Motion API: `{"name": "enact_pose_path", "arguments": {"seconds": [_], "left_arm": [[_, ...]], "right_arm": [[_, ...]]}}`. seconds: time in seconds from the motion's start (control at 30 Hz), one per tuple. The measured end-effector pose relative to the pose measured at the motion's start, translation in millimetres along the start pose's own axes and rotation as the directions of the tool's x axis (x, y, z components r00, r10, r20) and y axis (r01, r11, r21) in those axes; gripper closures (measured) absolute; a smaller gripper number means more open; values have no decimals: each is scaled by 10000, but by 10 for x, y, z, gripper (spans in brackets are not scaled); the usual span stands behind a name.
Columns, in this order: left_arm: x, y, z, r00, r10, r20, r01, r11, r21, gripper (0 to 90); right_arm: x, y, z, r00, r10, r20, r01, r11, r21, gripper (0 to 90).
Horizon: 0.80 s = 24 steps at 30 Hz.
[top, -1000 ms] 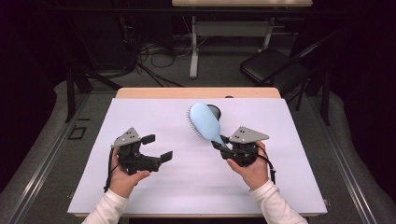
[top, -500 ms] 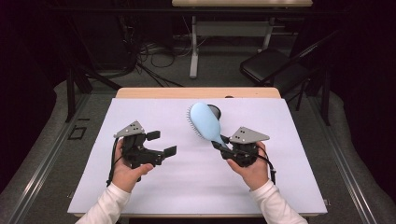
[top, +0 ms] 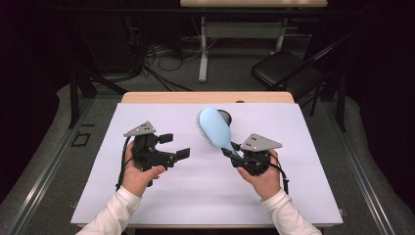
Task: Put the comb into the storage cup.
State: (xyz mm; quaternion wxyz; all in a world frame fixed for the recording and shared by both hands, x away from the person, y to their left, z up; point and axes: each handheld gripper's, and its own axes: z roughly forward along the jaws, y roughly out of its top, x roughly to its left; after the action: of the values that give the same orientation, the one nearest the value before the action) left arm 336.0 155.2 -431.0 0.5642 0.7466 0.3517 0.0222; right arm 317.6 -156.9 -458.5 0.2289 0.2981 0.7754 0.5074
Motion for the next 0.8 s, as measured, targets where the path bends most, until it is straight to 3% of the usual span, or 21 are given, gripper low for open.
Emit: {"name": "enact_pose_path", "arguments": {"seconds": [0.8], "left_arm": [[-81, 216, 234, 9997, -100, 231, 96, 9998, 178, 16]], "right_arm": [[35, -19, 23, 10000, -48, -1, 48, 10000, -41, 696]]}}
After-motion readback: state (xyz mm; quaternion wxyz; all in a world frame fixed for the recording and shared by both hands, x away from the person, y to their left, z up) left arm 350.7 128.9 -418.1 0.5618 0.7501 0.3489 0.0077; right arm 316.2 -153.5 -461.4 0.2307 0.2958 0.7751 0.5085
